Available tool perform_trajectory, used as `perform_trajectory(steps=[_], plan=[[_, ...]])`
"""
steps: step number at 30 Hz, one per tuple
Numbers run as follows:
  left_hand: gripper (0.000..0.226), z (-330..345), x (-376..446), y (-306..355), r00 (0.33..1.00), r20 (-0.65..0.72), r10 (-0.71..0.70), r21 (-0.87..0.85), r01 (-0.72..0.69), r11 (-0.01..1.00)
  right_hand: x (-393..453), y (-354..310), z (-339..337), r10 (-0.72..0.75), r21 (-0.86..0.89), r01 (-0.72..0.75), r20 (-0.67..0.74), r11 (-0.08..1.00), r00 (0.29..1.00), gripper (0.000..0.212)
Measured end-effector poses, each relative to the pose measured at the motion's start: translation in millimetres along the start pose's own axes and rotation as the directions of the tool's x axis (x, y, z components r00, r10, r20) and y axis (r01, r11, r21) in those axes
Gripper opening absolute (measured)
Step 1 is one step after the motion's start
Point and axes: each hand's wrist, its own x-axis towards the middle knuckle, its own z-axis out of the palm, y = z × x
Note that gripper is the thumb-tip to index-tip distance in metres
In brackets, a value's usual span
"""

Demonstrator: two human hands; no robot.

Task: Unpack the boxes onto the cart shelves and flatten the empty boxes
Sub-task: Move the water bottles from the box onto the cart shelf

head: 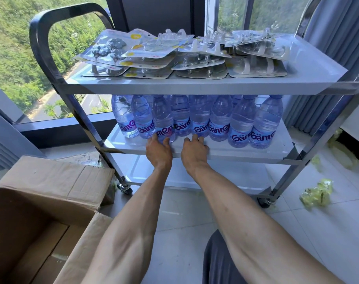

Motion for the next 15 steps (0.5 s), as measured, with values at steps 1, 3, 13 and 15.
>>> perform_trajectory(steps=[1,3,13,15], plan=[[0.031,0.3,-0.5,0.8,1.000,-0.004,-0.013,-0.003,0.013,1.000,0.3,-0.2,-0.3,0.002,0.001,-0.002,0.001,1.000,1.000,0.035],[0.030,0.9,-0.1,-0.1,1.000,-0.012,-0.015,-0.008,0.015,1.000,0.5,-0.6,0.9,0.001,0.003,-0.001,-0.004,1.000,1.000,0.034],[0.009,-17.4,16.4,-40.4,0.964,-0.265,-0.010,-0.241,-0.057,0.969,39.8,22.6,3.1,0.035,0.148,0.009,-0.289,0.989,0.957,0.023],[0.010,-19.6,29.7,-48.1,0.959,-0.282,-0.040,-0.226,-0.025,0.974,42.4,15.7,10.1,-0.022,0.168,0.080,-0.320,0.982,0.947,0.020]])
